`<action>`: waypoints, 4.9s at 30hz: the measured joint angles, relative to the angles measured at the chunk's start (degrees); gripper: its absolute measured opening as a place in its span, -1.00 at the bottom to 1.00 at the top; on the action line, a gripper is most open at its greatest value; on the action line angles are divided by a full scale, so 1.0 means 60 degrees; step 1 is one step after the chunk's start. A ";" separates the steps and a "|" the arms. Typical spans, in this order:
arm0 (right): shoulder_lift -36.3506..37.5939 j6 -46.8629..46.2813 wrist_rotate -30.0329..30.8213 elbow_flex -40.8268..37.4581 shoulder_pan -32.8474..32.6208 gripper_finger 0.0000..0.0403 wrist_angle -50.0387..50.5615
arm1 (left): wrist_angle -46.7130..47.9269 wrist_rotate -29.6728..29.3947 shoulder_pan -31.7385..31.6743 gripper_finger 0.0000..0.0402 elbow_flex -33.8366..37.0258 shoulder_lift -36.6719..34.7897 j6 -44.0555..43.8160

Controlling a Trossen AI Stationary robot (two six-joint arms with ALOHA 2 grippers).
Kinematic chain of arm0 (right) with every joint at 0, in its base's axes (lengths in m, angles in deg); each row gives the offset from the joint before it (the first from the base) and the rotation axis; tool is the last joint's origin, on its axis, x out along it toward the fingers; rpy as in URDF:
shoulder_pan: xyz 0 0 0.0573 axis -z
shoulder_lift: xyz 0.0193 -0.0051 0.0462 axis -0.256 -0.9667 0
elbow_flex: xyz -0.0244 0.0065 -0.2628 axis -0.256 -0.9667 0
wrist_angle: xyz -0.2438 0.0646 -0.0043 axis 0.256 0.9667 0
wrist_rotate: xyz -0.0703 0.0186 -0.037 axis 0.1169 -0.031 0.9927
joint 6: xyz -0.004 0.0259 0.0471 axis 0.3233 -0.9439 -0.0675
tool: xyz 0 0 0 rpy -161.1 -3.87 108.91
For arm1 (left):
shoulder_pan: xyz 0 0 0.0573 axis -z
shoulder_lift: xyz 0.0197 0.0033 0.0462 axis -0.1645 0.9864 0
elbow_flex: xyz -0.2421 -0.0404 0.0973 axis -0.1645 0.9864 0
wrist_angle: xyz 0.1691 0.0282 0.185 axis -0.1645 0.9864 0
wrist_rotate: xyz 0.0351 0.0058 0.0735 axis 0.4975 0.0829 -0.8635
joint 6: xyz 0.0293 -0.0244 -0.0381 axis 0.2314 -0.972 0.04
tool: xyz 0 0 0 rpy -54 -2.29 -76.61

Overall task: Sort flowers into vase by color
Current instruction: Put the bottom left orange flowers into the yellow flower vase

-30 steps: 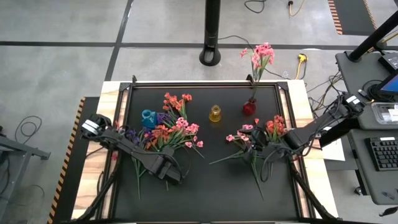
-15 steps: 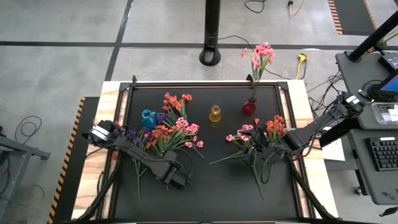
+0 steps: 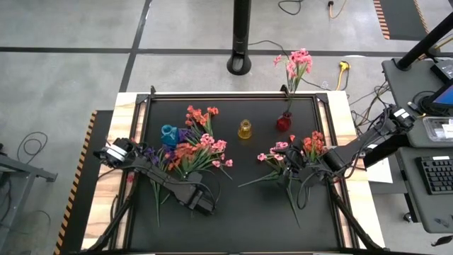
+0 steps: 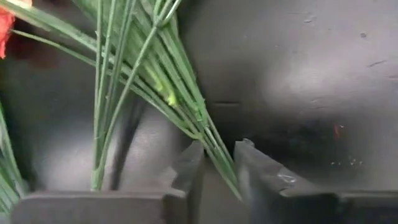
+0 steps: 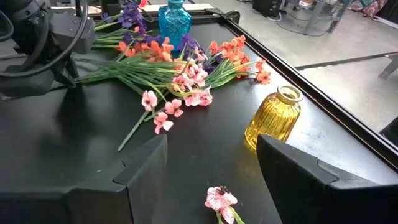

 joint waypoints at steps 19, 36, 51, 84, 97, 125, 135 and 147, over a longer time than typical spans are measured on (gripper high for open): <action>0.0000 0.0005 0.0011 -0.0007 -0.0018 0.16 -0.0003 | 0.2229 0.2003 0.0133 -1.00 -0.0673 -0.1501 0.1012; -0.0016 0.0011 0.0015 -0.0007 -0.0015 0.16 -0.0015 | 0.5109 0.3297 0.0175 -1.00 -0.4648 -0.2668 0.2308; -0.0018 0.0118 0.0018 -0.0011 -0.0015 0.16 -0.0131 | 0.5116 0.5339 0.0150 -1.00 -0.2677 -0.2750 0.0914; -0.0025 0.0184 0.0087 -0.0011 -0.0015 0.16 -0.0153 | 0.4057 0.2836 0.0545 -1.00 -0.6768 -0.2747 0.5485; -0.0025 0.0629 0.0025 -0.0077 -0.0015 0.16 -0.0901 | -0.0814 -0.2752 0.0295 -1.00 -0.6804 -0.2696 1.3822; -0.2654 0.5689 -0.0988 -0.0928 -0.0269 0.22 -1.1269 | -1.7616 -0.2516 -0.1929 -1.00 0.4272 -0.3885 1.7476; -0.3377 0.5549 -0.1680 0.0036 0.0560 0.49 -1.1413 | -1.9222 -0.2511 -0.1971 -1.00 0.4444 -0.2799 1.7500; -0.3778 0.4759 -0.2146 0.0325 0.1249 0.20 -1.1271 | -1.9435 -0.2529 -0.2155 -1.00 0.3960 -0.2453 1.7574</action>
